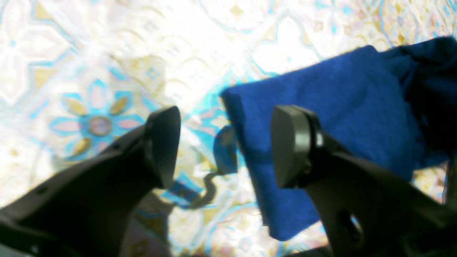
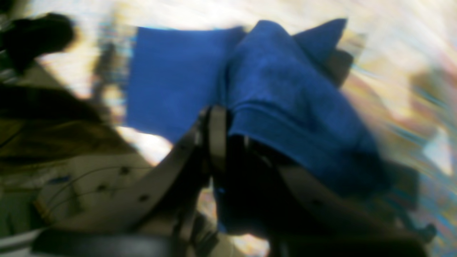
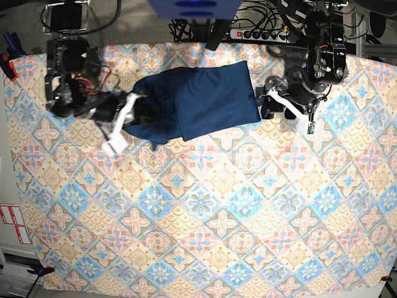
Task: Fold the T-shirt properly
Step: 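Fold the grasped end over toward the left gripper with the right gripper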
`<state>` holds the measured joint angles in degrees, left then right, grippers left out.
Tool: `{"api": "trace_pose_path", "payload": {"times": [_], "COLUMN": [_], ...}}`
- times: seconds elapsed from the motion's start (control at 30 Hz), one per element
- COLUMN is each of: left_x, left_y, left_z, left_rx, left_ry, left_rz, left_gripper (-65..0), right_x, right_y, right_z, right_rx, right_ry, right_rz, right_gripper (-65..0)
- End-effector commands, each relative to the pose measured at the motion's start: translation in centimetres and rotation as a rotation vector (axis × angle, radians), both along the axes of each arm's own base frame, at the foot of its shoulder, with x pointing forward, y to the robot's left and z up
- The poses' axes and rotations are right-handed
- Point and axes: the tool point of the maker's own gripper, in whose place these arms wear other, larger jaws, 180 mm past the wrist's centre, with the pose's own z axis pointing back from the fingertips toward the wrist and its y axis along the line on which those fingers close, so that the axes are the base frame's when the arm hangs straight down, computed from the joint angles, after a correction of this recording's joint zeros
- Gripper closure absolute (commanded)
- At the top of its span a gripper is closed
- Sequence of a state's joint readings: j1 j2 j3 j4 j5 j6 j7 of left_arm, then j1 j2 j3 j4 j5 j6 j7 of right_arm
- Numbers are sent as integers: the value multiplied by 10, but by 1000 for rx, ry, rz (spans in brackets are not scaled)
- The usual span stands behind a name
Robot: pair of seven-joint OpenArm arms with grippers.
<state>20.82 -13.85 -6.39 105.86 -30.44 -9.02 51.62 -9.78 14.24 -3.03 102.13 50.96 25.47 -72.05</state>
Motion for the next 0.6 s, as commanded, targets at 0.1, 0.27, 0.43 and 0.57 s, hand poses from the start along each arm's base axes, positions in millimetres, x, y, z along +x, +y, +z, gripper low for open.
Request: {"api": "trace_pose_path", "payload": {"times": [0.1, 0.27, 0.43, 0.57], "left_x": [-2, -11, -17, -18], "left_y": [-1, 0, 1, 1], "left_z": [6, 0, -2, -3], "left_rx": [-8, -7, -3, -3], "left_ry": [-25, -1, 13, 16], "left_rz": [-3, 0, -2, -2], "left_gripper": [-393, -393, -393, -393], "right_x": [-4, -4, 7, 13], "right_y": [40, 64, 85, 99], "right_z": [12, 19, 32, 34], "right_rx": [76, 118, 122, 117], "right_ry": [-29, -38, -87, -119], "right_rz": [73, 107, 192, 278], "right_gripper": [-13, -15, -15, -15]}}
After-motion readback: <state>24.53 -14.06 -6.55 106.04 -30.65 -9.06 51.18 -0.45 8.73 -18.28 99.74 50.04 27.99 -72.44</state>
